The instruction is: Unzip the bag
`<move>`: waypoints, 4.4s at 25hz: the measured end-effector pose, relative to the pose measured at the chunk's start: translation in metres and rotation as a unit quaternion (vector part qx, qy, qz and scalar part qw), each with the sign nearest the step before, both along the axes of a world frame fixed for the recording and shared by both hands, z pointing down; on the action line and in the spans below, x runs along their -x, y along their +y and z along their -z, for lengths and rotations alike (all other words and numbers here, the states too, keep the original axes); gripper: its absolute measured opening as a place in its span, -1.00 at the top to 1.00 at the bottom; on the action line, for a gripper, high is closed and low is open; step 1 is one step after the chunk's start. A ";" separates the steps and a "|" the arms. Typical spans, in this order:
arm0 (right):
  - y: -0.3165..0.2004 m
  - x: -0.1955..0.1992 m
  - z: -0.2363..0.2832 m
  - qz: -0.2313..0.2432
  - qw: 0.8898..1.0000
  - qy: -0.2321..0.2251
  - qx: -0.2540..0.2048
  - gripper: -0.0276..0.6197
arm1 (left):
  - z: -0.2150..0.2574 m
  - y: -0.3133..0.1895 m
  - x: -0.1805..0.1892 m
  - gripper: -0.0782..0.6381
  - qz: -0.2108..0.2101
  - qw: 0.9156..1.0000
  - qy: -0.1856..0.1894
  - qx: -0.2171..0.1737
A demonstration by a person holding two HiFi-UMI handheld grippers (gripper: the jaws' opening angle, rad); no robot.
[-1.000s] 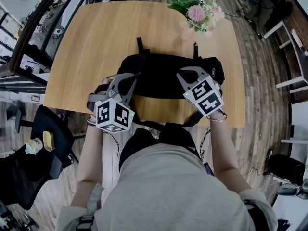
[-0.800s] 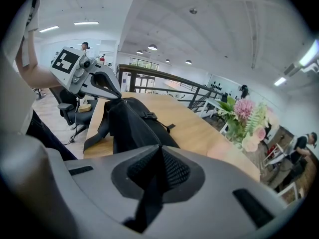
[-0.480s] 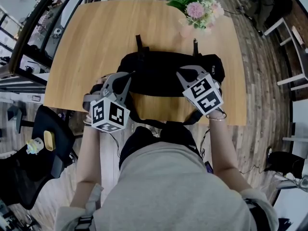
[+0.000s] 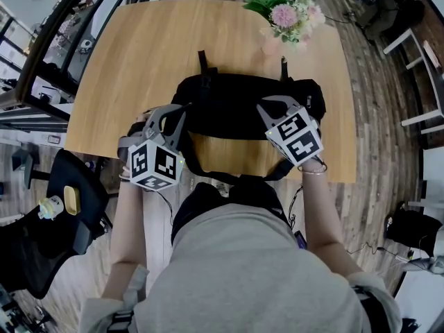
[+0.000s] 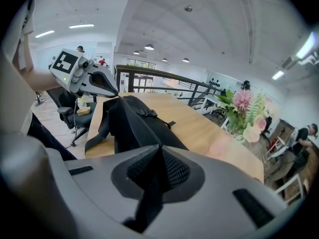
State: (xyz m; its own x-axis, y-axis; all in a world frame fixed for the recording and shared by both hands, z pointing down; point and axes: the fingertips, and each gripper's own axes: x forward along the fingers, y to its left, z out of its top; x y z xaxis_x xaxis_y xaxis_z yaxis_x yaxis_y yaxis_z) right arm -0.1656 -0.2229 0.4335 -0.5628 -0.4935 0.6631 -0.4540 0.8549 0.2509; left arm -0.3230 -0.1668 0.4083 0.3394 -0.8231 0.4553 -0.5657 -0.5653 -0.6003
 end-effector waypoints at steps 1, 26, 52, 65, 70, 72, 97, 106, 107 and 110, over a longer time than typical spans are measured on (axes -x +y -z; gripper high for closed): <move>0.000 0.000 0.000 -0.001 1.000 -0.003 0.000 0.83 | 0.000 0.001 0.001 0.73 0.001 1.000 0.003 0.001; 0.014 -0.007 0.016 -0.042 0.998 -0.049 -0.022 0.47 | 0.003 0.001 -0.013 0.59 0.045 0.990 0.125 0.036; 0.054 -0.015 0.037 -0.147 0.931 -0.314 0.113 0.59 | 0.026 -0.003 -0.078 0.67 0.104 0.845 0.496 0.169; 0.058 0.002 0.040 -0.124 0.917 -0.352 0.138 0.90 | 0.010 0.000 -0.087 0.71 0.153 0.821 0.519 0.182; 0.057 0.009 0.038 -0.123 0.921 -0.342 0.137 0.90 | 0.011 -0.003 -0.087 0.72 0.150 0.827 0.511 0.179; 0.057 0.011 0.035 -0.124 0.924 -0.335 0.140 0.90 | 0.009 -0.002 -0.088 0.72 0.151 0.833 0.501 0.180; 0.058 0.013 0.025 -0.115 0.932 -0.313 0.139 0.90 | -0.003 0.001 -0.094 0.73 0.147 0.854 0.462 0.186; 0.060 0.011 0.020 -0.109 0.938 -0.299 0.139 0.90 | -0.004 0.003 -0.091 0.73 0.150 0.848 0.471 0.190; 0.059 0.011 0.019 -0.109 0.938 -0.297 0.138 0.90 | -0.004 0.003 -0.091 0.73 0.151 0.848 0.472 0.189; 0.058 0.009 0.018 -0.114 0.939 -0.293 0.140 0.90 | -0.005 0.004 -0.091 0.73 0.151 0.847 0.473 0.190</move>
